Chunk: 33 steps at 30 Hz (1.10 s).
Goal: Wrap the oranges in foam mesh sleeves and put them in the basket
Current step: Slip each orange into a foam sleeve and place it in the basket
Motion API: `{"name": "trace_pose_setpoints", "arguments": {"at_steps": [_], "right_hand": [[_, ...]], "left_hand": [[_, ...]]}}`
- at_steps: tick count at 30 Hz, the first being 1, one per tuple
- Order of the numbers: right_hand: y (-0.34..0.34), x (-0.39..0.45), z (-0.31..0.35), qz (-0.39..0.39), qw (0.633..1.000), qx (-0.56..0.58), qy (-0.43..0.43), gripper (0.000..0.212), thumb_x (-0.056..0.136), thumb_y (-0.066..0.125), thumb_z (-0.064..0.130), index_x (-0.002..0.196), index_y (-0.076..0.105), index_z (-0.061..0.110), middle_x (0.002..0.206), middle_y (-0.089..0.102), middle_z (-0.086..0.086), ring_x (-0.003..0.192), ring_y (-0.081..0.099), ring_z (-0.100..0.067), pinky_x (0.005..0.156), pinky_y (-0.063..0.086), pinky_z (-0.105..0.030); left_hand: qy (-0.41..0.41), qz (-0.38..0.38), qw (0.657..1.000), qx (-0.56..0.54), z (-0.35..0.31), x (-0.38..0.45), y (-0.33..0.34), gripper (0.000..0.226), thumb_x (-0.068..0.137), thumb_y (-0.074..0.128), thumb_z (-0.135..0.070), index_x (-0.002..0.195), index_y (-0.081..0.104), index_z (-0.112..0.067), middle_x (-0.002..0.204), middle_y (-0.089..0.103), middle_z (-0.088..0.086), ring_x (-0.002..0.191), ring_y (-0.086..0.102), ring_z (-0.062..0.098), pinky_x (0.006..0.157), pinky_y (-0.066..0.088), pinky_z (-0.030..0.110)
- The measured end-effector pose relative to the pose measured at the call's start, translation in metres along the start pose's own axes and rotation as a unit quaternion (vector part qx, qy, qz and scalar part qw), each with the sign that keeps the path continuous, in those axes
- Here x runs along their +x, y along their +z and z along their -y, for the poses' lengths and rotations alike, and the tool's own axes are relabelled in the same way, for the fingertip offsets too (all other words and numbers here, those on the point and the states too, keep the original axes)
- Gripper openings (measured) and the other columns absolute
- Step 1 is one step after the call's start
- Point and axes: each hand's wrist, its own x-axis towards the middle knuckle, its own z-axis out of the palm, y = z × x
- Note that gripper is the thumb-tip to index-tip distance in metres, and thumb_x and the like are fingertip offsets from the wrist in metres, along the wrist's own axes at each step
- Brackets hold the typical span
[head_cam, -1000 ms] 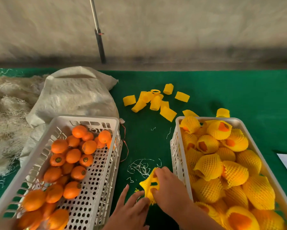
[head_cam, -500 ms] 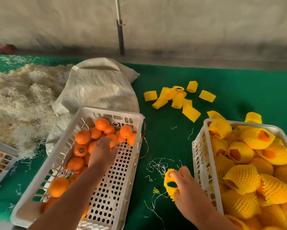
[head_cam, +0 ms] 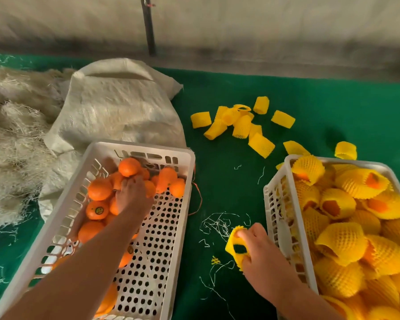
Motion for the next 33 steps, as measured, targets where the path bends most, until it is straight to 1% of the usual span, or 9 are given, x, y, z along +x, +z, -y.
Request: {"name": "trace_pose_setpoints", "arguments": {"at_steps": [3,6,9,13,16,20,26,30,33], "right_hand": [[-0.004,0.006,0.002,-0.015,1.000,0.008,0.013,0.041,0.096,0.062,0.016,0.130,0.049,0.036,0.114,0.035,0.014,0.091,0.051,0.000,0.067,0.047,-0.014],[-0.007,0.011,0.002,-0.021,1.000,0.011,0.007,0.039,0.096,0.061,0.017,0.128,0.049,0.035,0.114,0.036,0.014,0.092,0.049,0.000,0.073,0.049,-0.015],[-0.007,0.013,0.005,-0.024,1.000,0.002,-0.002,0.041,0.096,0.062,0.017,0.132,0.049,0.033,0.117,0.037,0.012,0.091,0.051,-0.003,0.077,0.050,-0.016],[-0.006,0.012,0.008,-0.021,0.999,0.012,-0.025,0.051,0.093,0.073,0.021,0.136,0.049,0.031,0.120,0.036,0.011,0.093,0.052,-0.003,0.071,0.045,-0.012],[-0.010,0.006,0.003,-0.009,0.998,0.009,-0.055,0.067,0.081,0.082,0.030,0.136,0.043,0.033,0.122,0.032,0.010,0.097,0.050,-0.001,0.071,0.040,-0.012],[-0.014,-0.011,-0.006,-0.034,0.997,0.028,-0.060,0.072,0.083,0.083,0.029,0.140,0.039,0.037,0.120,0.032,0.009,0.096,0.053,-0.005,0.071,0.049,-0.016],[-0.015,-0.037,-0.016,-0.044,0.993,0.077,-0.078,0.085,0.083,0.083,0.048,0.149,0.030,0.052,0.128,0.032,0.013,0.103,0.054,-0.005,0.074,0.046,-0.011],[-0.014,-0.047,-0.021,-0.041,0.994,0.074,-0.072,0.086,0.087,0.081,0.043,0.147,0.022,0.058,0.124,0.028,0.015,0.104,0.052,-0.006,0.073,0.042,-0.010],[-0.013,-0.051,-0.025,-0.072,0.994,0.060,-0.052,0.073,0.092,0.078,0.036,0.145,0.030,0.051,0.126,0.032,0.012,0.108,0.052,-0.009,0.079,0.041,-0.012]], "left_hand": [[-0.034,-0.038,0.973,-0.224,-0.005,-0.025,-0.026,0.065,0.077,0.085,-0.036,0.127,0.045,-0.024,0.112,0.060,0.004,0.101,0.065,0.029,0.077,0.059,0.046],[-0.020,-0.003,0.894,-0.447,-0.015,-0.072,-0.073,0.062,0.072,0.087,-0.057,0.116,0.047,-0.040,0.105,0.065,-0.007,0.087,0.072,0.019,0.067,0.058,0.032],[0.054,0.176,0.772,-0.608,-0.033,-0.128,-0.115,0.063,0.070,0.087,-0.064,0.122,0.056,-0.048,0.116,0.071,-0.008,0.092,0.078,0.024,0.078,0.062,0.039],[0.108,0.406,0.691,-0.588,-0.068,-0.188,-0.124,0.055,0.072,0.092,-0.047,0.120,0.065,-0.049,0.115,0.072,-0.009,0.100,0.076,0.031,0.084,0.063,0.035],[0.071,0.469,0.675,-0.565,-0.092,-0.214,-0.110,0.053,0.071,0.094,-0.032,0.118,0.069,-0.040,0.115,0.073,0.000,0.102,0.076,0.026,0.083,0.063,0.037],[-0.023,0.455,0.668,-0.588,-0.106,-0.229,-0.100,0.068,0.067,0.093,-0.034,0.128,0.062,-0.027,0.131,0.062,0.007,0.101,0.076,0.023,0.084,0.063,0.041],[0.005,0.493,0.625,-0.606,-0.112,-0.240,-0.100,0.056,0.065,0.097,-0.040,0.116,0.075,-0.040,0.128,0.068,-0.002,0.112,0.071,0.027,0.090,0.061,0.045],[-0.034,0.500,0.595,-0.628,-0.116,-0.245,-0.089,0.071,0.066,0.096,-0.035,0.128,0.065,-0.022,0.124,0.070,0.013,0.108,0.072,0.036,0.088,0.060,0.056],[-0.050,0.450,0.646,-0.615,-0.121,-0.252,-0.088,0.076,0.063,0.093,-0.043,0.127,0.061,-0.018,0.128,0.063,0.018,0.101,0.075,0.033,0.082,0.063,0.049]]}}
